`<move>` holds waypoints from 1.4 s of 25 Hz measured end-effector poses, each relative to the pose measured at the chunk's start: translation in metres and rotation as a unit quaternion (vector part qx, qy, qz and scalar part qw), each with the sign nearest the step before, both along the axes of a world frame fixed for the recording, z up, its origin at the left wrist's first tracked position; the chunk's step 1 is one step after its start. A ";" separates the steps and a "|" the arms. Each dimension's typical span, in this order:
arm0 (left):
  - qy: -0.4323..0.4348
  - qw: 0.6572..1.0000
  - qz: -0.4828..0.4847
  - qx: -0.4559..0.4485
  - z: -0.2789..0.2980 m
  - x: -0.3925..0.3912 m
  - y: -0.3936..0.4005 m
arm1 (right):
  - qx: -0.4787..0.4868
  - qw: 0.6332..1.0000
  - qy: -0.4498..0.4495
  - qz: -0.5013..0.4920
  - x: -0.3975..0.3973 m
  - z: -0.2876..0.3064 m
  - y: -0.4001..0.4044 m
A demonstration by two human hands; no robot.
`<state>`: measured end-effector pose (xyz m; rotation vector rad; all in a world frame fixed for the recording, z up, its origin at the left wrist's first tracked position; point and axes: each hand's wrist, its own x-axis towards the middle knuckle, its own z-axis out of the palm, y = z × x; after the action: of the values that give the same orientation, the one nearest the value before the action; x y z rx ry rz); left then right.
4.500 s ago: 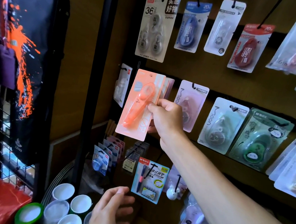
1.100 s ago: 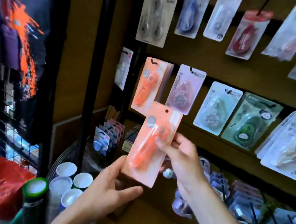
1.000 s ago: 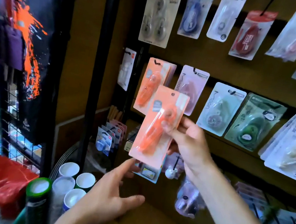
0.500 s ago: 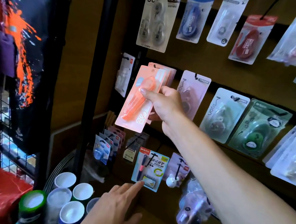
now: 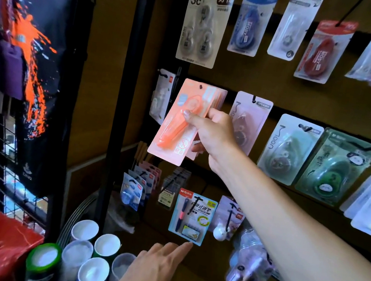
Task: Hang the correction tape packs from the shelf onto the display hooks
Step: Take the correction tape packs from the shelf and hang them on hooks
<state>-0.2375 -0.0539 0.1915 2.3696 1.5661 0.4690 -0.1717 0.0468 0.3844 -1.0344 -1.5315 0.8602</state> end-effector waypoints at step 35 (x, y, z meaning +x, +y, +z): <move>-0.182 0.958 0.075 -0.209 -0.193 0.173 0.021 | -0.443 0.764 -0.449 -0.139 0.395 -0.466 -0.057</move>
<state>-0.0643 -0.0326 -0.0013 1.7470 1.4991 0.5120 0.2234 -0.0100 -0.0818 -2.5997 -1.6140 0.9305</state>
